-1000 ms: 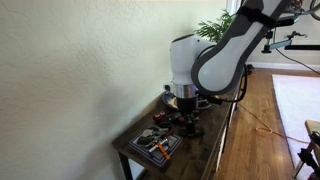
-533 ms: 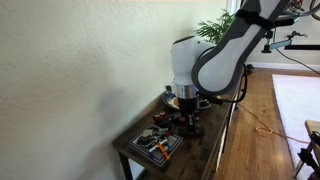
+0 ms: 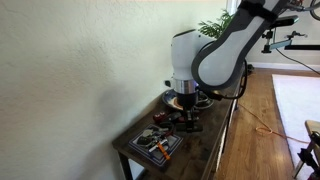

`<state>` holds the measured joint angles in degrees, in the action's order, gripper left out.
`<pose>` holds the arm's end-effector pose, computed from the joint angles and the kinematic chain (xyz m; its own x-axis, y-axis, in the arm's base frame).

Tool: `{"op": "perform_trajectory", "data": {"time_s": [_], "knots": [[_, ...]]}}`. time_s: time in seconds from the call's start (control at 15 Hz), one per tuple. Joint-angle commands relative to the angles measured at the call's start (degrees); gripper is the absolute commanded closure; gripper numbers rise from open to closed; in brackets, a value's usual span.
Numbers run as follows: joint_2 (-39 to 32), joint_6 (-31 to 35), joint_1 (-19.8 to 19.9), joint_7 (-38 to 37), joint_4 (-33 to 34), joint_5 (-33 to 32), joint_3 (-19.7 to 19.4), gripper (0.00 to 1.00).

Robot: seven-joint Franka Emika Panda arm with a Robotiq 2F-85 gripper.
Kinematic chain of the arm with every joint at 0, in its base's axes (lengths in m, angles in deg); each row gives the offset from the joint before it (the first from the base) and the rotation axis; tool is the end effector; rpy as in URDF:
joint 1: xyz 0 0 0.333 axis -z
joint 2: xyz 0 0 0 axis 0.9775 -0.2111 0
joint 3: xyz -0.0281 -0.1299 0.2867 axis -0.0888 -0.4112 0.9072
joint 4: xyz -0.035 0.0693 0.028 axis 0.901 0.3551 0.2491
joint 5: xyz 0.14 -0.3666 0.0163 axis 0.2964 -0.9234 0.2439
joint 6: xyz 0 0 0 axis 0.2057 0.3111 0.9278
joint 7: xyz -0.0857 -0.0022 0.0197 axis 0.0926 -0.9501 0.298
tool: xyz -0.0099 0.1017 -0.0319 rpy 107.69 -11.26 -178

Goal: Put the black gadget on the huge tray

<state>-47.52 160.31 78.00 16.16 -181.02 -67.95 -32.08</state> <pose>0.5528 0.0429 0.2000 0.8662 0.4988 -0.0302 0.4997 -0.8646 0.0532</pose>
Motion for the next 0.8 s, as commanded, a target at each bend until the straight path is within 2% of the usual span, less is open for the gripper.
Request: {"op": "perform_trajectory", "data": {"time_s": [0.0,0.47,0.73], "knots": [[6.2,-1.5,0.1,-0.2,-3.3,-0.5,-0.7,0.83],[12.6,-3.4,-0.6,-4.8,-3.1,-7.2,-5.7,0.83],[13.3,-4.8,-0.2,-7.7,-1.2,-12.0,-8.0,0.83]]}}
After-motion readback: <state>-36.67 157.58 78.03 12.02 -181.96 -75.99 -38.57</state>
